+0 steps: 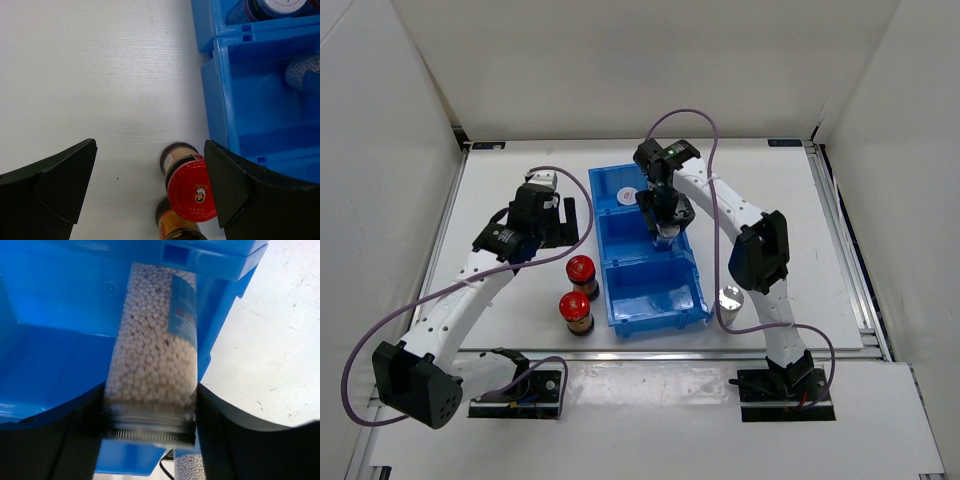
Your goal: Organize the condiment bottles
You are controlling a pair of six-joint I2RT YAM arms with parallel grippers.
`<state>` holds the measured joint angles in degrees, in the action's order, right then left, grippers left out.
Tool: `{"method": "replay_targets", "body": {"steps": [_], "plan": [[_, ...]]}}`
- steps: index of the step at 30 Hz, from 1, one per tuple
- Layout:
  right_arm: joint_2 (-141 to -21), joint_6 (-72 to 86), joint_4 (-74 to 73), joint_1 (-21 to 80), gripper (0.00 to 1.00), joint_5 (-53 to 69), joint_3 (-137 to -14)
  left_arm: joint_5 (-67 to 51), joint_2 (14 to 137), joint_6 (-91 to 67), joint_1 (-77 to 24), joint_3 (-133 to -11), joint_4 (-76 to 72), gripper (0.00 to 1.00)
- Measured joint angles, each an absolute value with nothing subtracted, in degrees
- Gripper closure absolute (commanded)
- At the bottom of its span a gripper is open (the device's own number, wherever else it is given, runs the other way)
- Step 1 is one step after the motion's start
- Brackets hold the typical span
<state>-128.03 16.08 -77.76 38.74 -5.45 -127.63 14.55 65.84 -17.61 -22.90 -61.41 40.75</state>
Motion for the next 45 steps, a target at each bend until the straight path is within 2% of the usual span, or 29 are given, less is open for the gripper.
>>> {"method": "replay_targets", "body": {"steps": [6, 11, 16, 21, 27, 32, 37, 40, 41, 45], "plan": [[-128.14, 15.97, -77.84, 38.74, 0.09, -7.29, -128.49, 14.55, 65.80, -17.78, -22.90, -61.12, 40.75, 0.00], [-130.69, 16.14, -77.58, 38.74, 0.00, -10.07, -138.76, 14.55, 65.78, -18.06, -22.90, -60.71, 40.71, 0.00], [-124.27, 18.55, -76.29, 38.74, 0.00, -14.66, -137.53, 14.55, 65.65, -18.06, -22.90, -60.01, 40.51, 0.00], [-107.22, 22.37, -75.24, 38.74, 0.00, -17.41, -121.01, 14.52, 65.30, -18.50, -22.90, -59.11, 40.42, 0.00], [-86.54, 28.23, -76.44, 38.70, 0.00, -13.56, -89.21, 14.52, 65.28, -18.98, -22.90, -58.63, 40.36, 0.00], [-81.28, 32.16, -77.71, 38.70, 0.00, -9.96, -73.58, 14.46, 65.28, -19.14, -22.90, -58.63, 40.36, 0.00], [-79.81, 33.58, -77.41, 38.61, 0.00, -8.08, -67.85, 14.44, 65.36, -19.14, -22.90, -58.63, 40.36, 0.00], [-79.70, 34.04, -76.31, 38.59, 0.06, -7.44, -66.28, 14.41, 65.41, -19.16, -22.90, -58.63, 40.38, 0.00], [-79.70, 34.06, -75.72, 38.59, 0.13, -7.31, -65.89, 14.41, 65.41, -19.14, -22.90, -58.63, 40.38, 0.00], [-79.70, 33.34, -73.10, 38.50, 0.30, -6.79, -65.34, 14.41, 65.41, -19.16, -22.90, -58.65, 40.49, 0.00]]}}
